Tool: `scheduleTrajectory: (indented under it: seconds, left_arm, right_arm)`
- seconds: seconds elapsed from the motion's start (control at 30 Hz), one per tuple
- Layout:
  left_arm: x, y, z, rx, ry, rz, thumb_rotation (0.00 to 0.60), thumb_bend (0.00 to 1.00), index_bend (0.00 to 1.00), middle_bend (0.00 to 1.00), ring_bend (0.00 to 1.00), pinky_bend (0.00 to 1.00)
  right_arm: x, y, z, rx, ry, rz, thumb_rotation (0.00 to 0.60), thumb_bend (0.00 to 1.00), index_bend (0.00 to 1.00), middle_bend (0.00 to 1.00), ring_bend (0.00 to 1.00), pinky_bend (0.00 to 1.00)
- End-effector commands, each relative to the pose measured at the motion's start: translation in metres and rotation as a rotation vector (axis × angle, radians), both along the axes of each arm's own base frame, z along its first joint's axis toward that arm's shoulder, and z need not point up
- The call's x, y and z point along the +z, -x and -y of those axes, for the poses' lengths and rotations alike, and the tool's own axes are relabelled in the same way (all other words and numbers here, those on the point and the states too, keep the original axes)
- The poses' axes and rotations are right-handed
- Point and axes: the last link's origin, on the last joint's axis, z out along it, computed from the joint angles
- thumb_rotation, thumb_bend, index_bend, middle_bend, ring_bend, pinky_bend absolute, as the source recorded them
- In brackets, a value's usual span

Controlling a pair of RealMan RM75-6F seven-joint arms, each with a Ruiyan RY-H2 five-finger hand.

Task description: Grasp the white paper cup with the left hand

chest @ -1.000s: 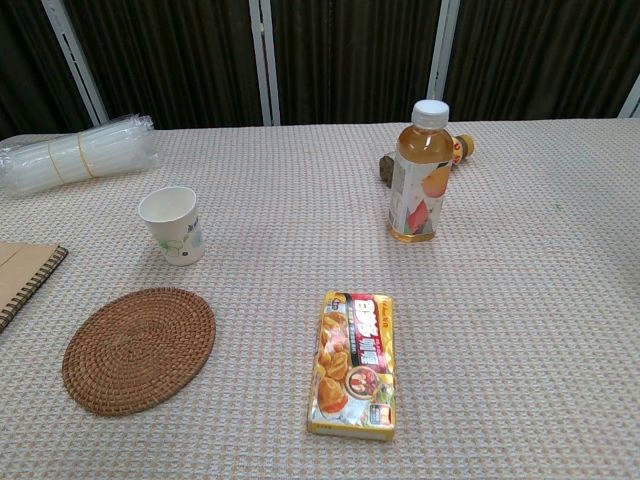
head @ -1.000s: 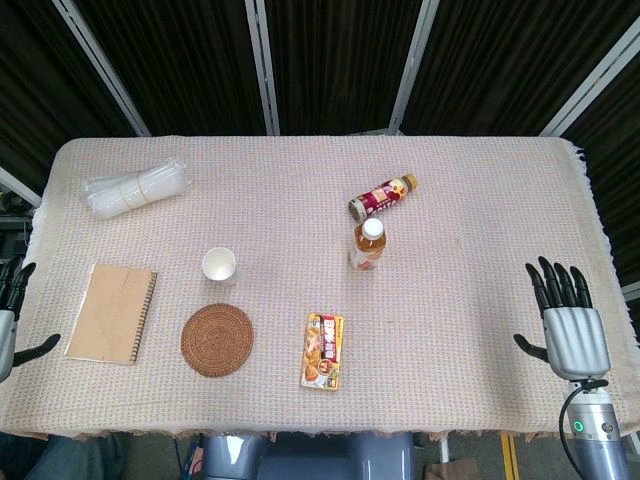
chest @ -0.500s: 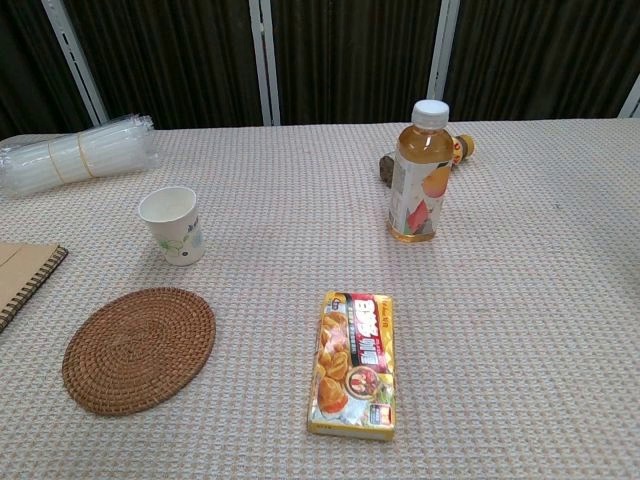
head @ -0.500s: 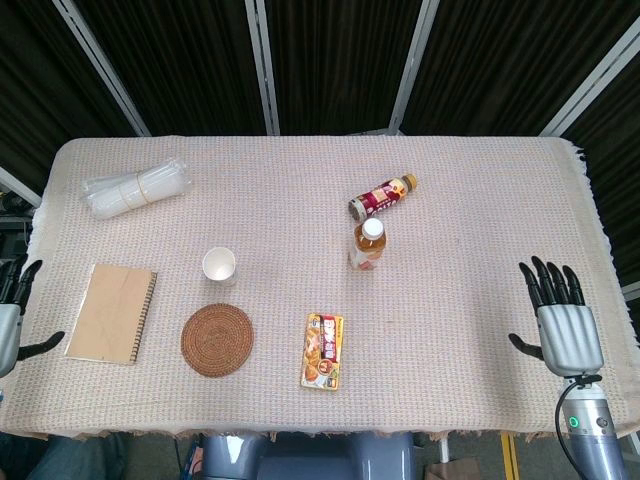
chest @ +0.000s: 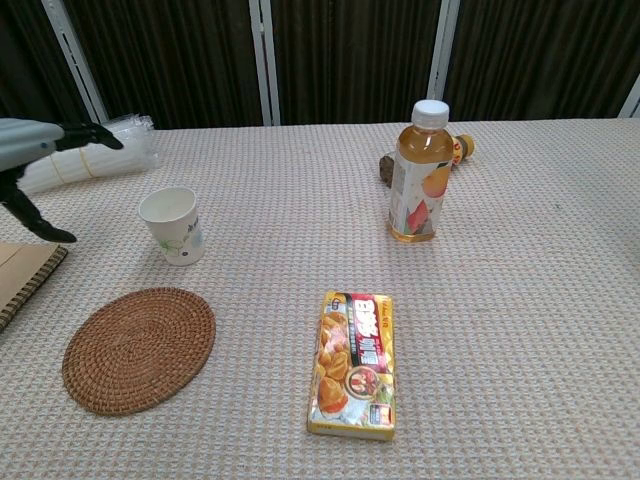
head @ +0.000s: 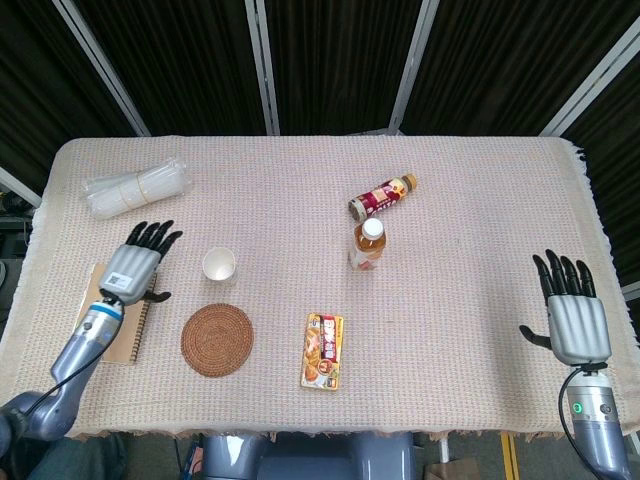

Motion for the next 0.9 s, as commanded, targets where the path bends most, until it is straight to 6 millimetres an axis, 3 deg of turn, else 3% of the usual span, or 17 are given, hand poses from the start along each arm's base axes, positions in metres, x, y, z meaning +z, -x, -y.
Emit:
scheduleTrajectory:
  seconds: [0.03,0.33,0.53,0.7,0.9]
  left_arm:
    - [-0.026,-0.013,-0.018,0.005,0.049,0.007,0.6,0.0,0.09,0.0,0.0,0.0]
    - [-0.05,-0.022,-0.03,0.036,0.105,0.061,0.6,0.0,0.09,0.0,0.01,0.15]
    - [-0.06,-0.028,-0.033,0.021,0.096,0.091,0.6,0.02,0.15,0.12,0.14,0.29]
    - [-0.066,-0.034,-0.036,0.013,0.091,0.114,0.6,0.07,0.32,0.29,0.26,0.39]
    - [-0.07,-0.04,-0.037,0.007,0.087,0.142,0.6,0.15,0.42,0.37,0.32,0.43]
  right_arm:
    - [0.002,0.004,0.002,-0.018,0.008,-0.006,0.6,0.0,0.0,0.0,0.0,0.0]
    - [0.008,0.013,0.003,-0.05,0.031,-0.013,0.6,0.0,0.0,0.0,0.0,0.0]
    - [0.01,0.015,0.004,-0.056,0.037,-0.013,0.6,0.0,0.0,0.0,0.0,0.0]
    - [0.009,0.015,0.004,-0.057,0.035,-0.013,0.6,0.0,0.0,0.0,0.0,0.0]
    - [0.011,0.016,0.005,-0.059,0.042,-0.012,0.6,0.0,0.0,0.0,0.0,0.0]
